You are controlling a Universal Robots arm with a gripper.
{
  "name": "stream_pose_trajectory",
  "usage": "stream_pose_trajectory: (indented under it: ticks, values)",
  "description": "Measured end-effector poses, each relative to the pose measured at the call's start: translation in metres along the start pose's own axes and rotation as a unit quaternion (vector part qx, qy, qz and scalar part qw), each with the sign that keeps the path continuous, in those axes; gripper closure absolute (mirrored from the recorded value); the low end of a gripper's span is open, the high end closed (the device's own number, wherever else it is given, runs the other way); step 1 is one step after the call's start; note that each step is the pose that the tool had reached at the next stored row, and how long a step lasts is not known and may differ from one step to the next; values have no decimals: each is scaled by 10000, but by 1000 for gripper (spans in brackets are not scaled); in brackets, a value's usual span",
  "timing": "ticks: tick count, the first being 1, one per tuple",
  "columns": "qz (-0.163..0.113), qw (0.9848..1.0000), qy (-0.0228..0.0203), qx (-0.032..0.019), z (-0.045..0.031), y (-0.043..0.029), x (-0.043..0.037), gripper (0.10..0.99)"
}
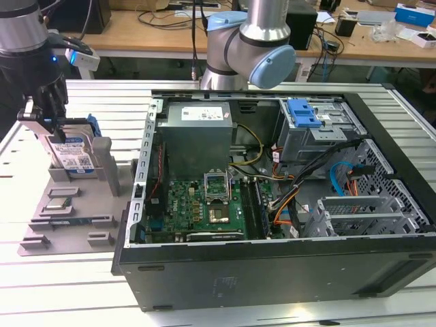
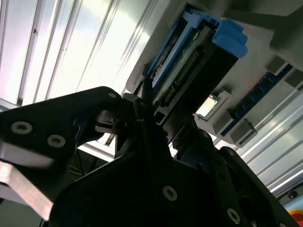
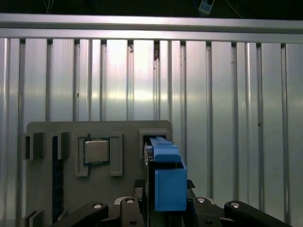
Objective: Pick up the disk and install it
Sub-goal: 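Pick up the disk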
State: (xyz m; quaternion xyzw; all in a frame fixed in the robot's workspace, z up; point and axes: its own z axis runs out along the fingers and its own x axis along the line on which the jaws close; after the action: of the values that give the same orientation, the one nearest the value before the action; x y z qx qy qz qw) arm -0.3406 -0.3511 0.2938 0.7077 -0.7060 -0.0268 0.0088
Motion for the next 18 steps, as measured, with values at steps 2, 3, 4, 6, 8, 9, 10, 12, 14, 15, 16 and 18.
stream_pose_trajectory:
  ticks: [2,3,4,6,8,9,10,12,14,15,16,18]
  values:
    - [0,10000,1,0,0,0,0,722]
    - [0,10000,0,0,0,0,0,722]
    - [0,10000,0,0,0,0,0,722]
    - [0,10000,0,0,0,0,0,722]
    - [0,10000,0,0,1,0,0,722]
    - [0,10000,0,0,2,0,0,722]
    - [0,10000,0,0,2,0,0,722]
    - [0,10000,0,0,2,0,0,722]
    - [0,10000,0,0,2,0,0,722]
    - [0,10000,0,0,3,0,0,722]
    - [0,10000,0,0,3,0,0,722]
    - [0,10000,-1,2,2,-1,0,722]
